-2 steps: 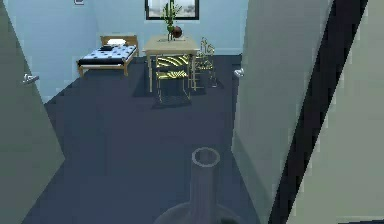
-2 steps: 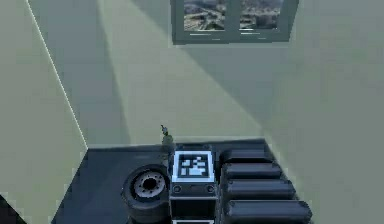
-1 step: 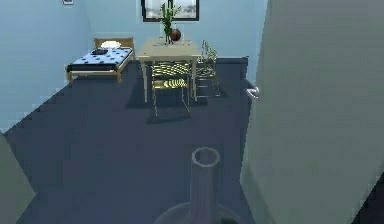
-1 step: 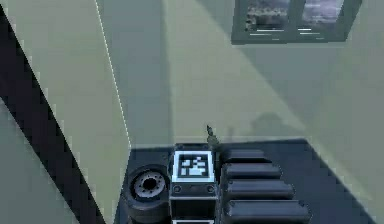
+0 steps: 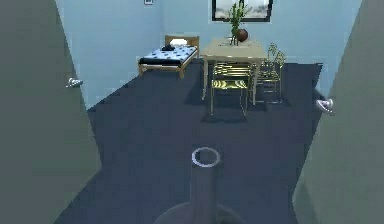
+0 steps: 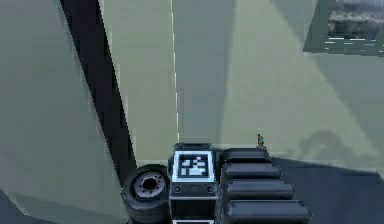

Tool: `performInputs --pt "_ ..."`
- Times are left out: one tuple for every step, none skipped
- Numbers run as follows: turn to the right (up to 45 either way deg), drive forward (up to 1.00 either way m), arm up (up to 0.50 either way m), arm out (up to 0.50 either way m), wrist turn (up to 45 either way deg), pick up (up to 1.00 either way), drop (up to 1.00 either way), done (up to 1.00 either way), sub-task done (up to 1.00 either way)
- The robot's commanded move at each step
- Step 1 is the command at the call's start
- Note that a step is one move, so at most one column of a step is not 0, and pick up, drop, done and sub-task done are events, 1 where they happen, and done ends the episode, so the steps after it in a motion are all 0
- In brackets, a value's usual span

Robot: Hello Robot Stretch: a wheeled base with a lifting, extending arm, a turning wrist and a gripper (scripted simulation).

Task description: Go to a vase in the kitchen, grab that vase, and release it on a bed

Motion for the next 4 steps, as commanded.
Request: performInputs --pt "0.0 1.0 0.0 0.0 0.0 0.0 0.0 0.0 0.0" --pt "0.0 1.0 0.0 0.0 0.0 0.0 0.0 0.0 0.0" --pt "-3.0 0.0 0.0 0.0 0.0 0.0 0.0 0.0 0.0" --pt "-27.0 0.0 0.0 0.0 0.0 0.0 0.0 0.0 0.0"
